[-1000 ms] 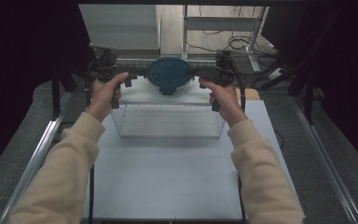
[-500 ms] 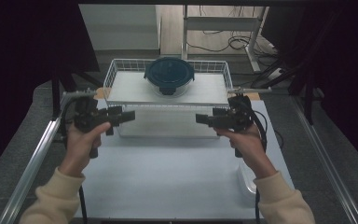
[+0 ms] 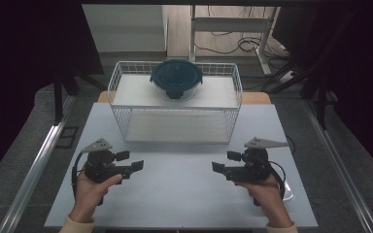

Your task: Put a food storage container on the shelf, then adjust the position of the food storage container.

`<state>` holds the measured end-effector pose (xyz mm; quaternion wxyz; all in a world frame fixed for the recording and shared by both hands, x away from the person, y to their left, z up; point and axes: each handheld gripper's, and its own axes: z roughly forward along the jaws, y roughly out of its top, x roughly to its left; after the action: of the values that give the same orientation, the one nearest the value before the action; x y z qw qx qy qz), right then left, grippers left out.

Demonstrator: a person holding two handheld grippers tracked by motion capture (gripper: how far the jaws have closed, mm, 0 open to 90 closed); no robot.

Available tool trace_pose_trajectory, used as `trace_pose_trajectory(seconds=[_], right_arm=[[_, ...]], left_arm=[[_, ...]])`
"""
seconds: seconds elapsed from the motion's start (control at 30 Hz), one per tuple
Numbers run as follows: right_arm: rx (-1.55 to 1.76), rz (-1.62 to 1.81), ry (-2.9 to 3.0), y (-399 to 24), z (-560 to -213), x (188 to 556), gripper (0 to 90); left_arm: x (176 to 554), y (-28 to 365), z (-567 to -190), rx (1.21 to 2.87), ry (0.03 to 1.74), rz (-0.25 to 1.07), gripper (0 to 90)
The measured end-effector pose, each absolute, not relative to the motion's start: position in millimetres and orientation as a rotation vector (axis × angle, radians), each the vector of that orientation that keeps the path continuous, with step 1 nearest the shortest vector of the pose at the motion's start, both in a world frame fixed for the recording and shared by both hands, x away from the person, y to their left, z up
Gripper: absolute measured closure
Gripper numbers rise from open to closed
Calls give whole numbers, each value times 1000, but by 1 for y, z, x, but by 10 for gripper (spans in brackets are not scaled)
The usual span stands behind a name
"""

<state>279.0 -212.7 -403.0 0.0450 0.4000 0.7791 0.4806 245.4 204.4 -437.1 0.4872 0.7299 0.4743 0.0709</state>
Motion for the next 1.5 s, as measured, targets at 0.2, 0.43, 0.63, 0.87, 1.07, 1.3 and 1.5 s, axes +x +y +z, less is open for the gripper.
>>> trace_pose_trajectory(seconds=[0.2, 0.43, 0.63, 0.87, 1.07, 1.3, 1.5], right_arm=[[1249, 1419, 2363, -226, -422, 263, 218], [1231, 1376, 2374, -229, -431, 260, 235], [1206, 1371, 2379, -226, -431, 260, 235], [1227, 1371, 2349, -233, -430, 260, 233], [1242, 1344, 2293, -245, -422, 252, 236], [1271, 1306, 2267, -255, -419, 252, 272], [1309, 1215, 2253, -270, -423, 258, 364]], left_arm=[[231, 207, -458, 1795, 1183, 159, 269], [225, 202, -460, 1817, 1163, 163, 269], [224, 204, -459, 1801, 1152, 142, 267], [227, 194, -459, 1828, 1132, 124, 256], [231, 190, -458, 1840, 1118, 118, 255], [235, 183, -464, 1854, 1119, 84, 250], [236, 183, -467, 1866, 1150, 85, 250]])
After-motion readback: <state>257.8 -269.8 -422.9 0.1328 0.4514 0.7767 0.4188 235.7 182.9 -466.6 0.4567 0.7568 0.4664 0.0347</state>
